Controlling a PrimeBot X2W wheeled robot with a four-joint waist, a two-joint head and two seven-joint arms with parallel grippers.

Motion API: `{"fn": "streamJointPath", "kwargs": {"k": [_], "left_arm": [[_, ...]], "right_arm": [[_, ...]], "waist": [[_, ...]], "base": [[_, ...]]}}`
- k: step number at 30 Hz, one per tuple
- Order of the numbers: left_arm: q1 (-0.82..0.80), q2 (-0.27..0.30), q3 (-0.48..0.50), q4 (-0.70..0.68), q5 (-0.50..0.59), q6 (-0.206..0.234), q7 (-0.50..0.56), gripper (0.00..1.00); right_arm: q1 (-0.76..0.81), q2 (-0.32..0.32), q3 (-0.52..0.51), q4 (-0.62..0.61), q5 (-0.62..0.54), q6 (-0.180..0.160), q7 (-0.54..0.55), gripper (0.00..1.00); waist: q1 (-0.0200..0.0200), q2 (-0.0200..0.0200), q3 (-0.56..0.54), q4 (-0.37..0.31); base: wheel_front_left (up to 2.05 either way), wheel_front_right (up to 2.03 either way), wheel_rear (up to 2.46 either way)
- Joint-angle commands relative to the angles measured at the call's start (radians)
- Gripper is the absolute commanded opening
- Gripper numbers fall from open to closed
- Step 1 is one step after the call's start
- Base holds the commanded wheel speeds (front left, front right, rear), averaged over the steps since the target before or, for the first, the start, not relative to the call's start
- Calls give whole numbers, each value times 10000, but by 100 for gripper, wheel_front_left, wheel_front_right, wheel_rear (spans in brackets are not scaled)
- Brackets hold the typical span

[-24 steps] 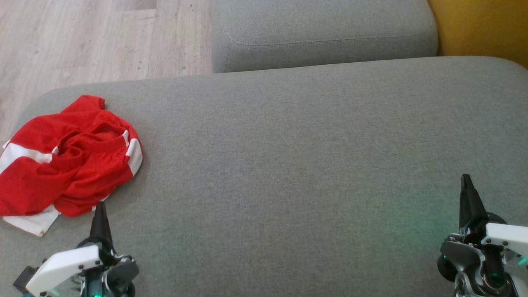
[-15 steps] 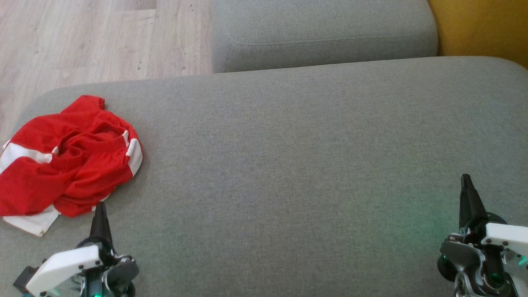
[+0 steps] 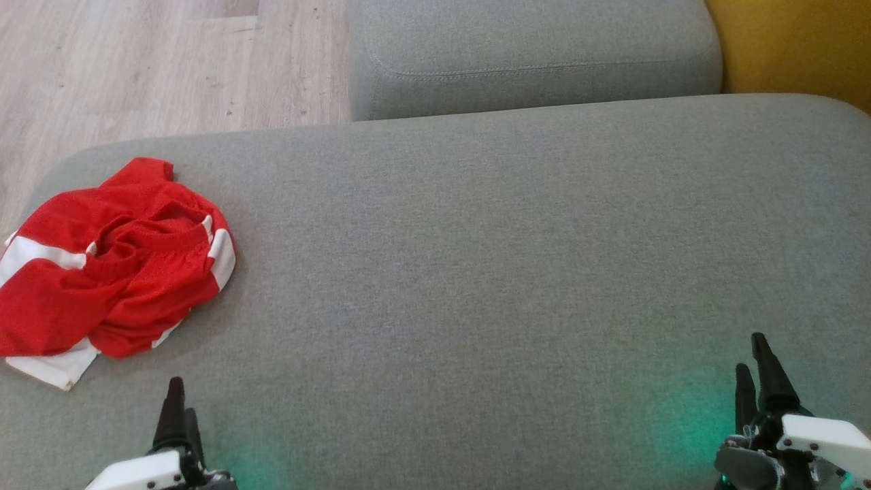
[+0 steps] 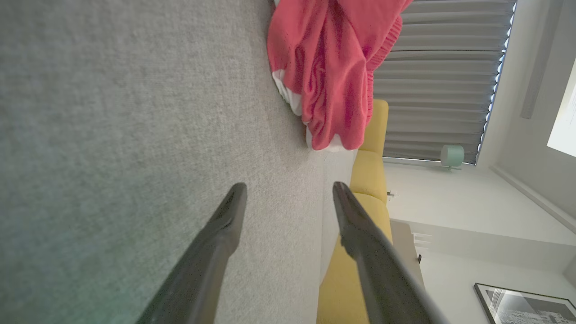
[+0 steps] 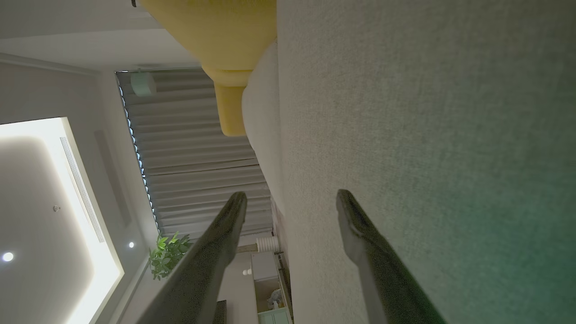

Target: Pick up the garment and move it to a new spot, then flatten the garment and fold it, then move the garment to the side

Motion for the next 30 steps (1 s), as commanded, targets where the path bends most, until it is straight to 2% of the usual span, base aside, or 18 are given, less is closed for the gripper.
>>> {"fn": "streamJointPath", "kwargs": {"k": [1, 10, 30], "left_arm": [[-481, 47, -68, -333, 101, -5, -97, 100], [-559, 54, -169, -485, 958, 10, -391, 100], [-594, 67, -733, -910, 3722, 722, -977, 100]], "right_arm": [[-464, -42, 99, -353, -110, 3, -126, 100], [-512, -50, 232, -464, -1202, 10, -421, 100], [-501, -66, 561, -892, -4076, 23, -1011, 100]], "waist": [[0, 0, 0, 5], [0, 0, -1, 39], [0, 0, -60, 177]], "base": [[0, 0, 0], [0, 0, 0], [0, 0, 0]]}}
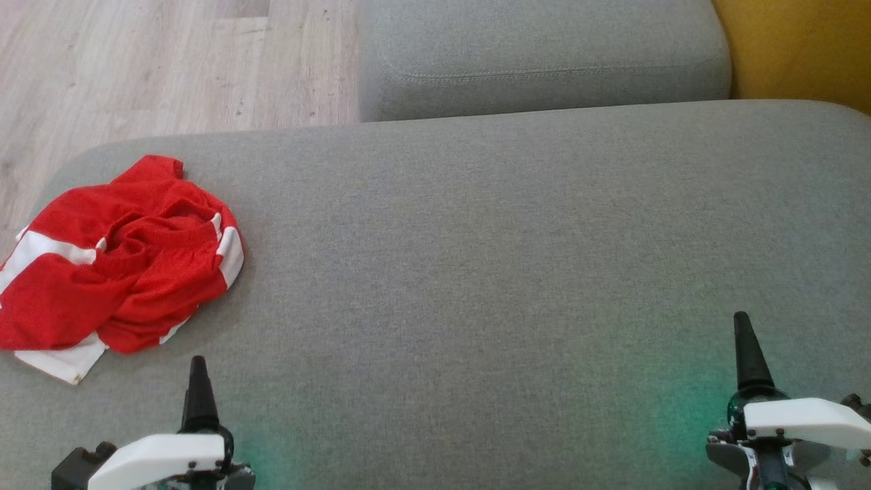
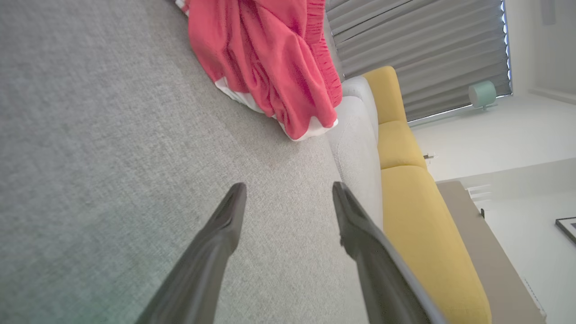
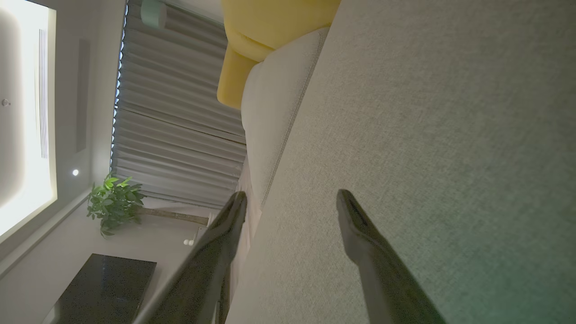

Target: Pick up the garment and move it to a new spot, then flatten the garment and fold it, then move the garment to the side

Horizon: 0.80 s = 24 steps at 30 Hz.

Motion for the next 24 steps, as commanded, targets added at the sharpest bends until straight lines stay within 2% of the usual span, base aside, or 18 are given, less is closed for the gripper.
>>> {"fn": "streamJointPath", "kwargs": {"k": [1, 24], "left_arm": [[-494, 68, -21, -399, 362, 77, -146, 100], [-568, 83, -541, -930, 3062, 589, -791, 100]], "right_arm": [[-395, -65, 103, -426, -402, 23, -147, 100], [-390, -83, 383, -675, -3299, 37, -795, 100]], "waist": [[0, 0, -9, 15], [0, 0, -88, 181]], "base": [[0, 0, 0], [0, 0, 0]]}}
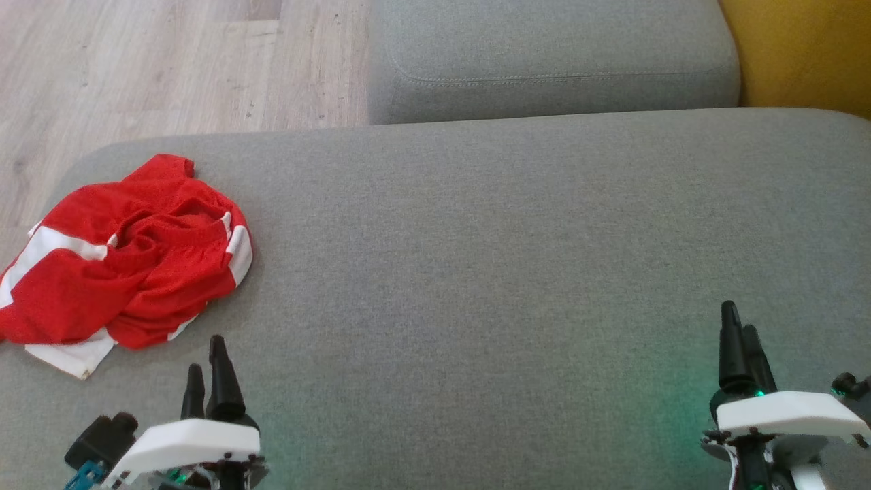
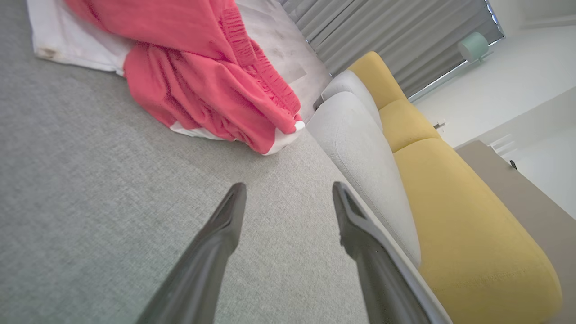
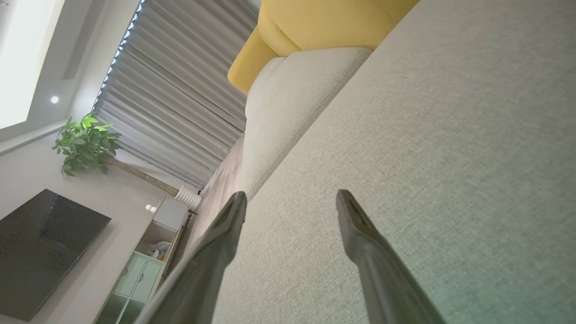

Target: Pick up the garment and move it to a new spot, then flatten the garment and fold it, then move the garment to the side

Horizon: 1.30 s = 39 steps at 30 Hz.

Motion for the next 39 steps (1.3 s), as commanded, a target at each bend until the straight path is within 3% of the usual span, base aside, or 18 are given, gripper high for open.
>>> {"fn": "streamJointPath", "kwargs": {"k": [1, 39], "left_arm": [[-559, 79, 47, -426, 407, 105, -155, 100], [-834, 104, -821, -902, 4991, 831, -1241, 100]], "right_arm": [[-396, -84, 172, -412, -404, 38, -165, 100], [-546, -113, 545, -758, -5018, 62, -1256, 100]], "waist": [[0, 0, -3, 7], [0, 0, -66, 285]], "base": [[0, 0, 0], [0, 0, 0]]}}
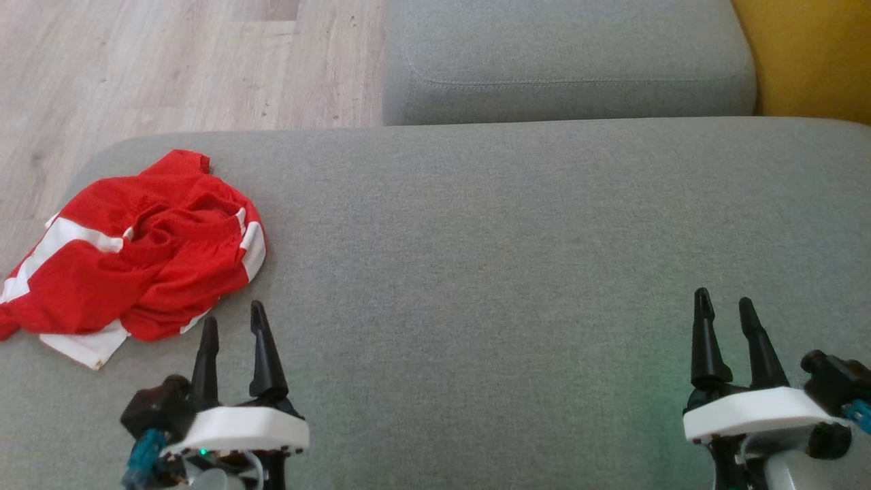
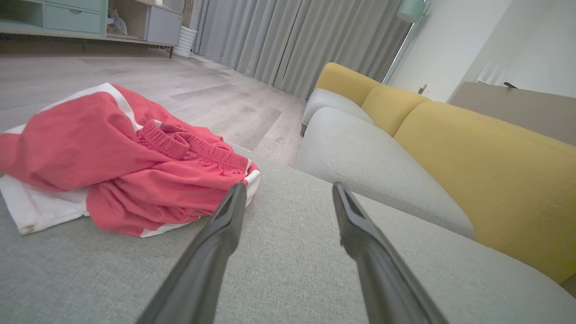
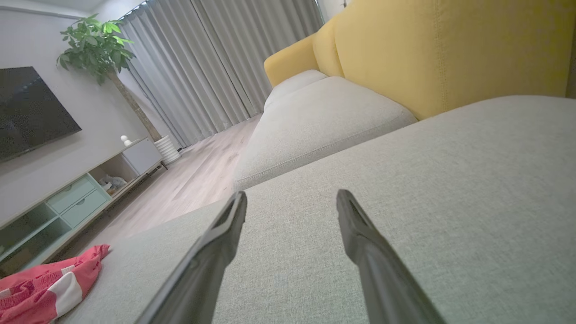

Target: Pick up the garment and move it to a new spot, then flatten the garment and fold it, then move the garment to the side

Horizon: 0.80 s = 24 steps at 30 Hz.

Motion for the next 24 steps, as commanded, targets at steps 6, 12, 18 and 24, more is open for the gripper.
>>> {"fn": "streamJointPath", "kwargs": {"k": [6, 12, 18, 24], "left_arm": [[-638, 89, -35, -383, 928, 132, -318, 100], [-727, 93, -242, -327, 1807, 224, -524, 100], [-802, 97, -449, -209, 2542, 217, -700, 100], [-868, 101, -608, 6, 3215, 198, -875, 100]], "right_arm": [[-552, -112, 285, -403, -965, 64, -327, 100], [-608, -118, 292, -429, -1850, 68, -533, 100], [-628, -123, 128, -315, -2423, 72, -710, 100], [-602, -128, -113, -136, -3006, 76, -886, 100]], "waist": [[0, 0, -26, 78], [0, 0, -5, 150], [0, 0, -39, 211], [0, 0, -132, 277]], "base": [[0, 0, 0], [0, 0, 0], [0, 0, 0], [0, 0, 0]]}}
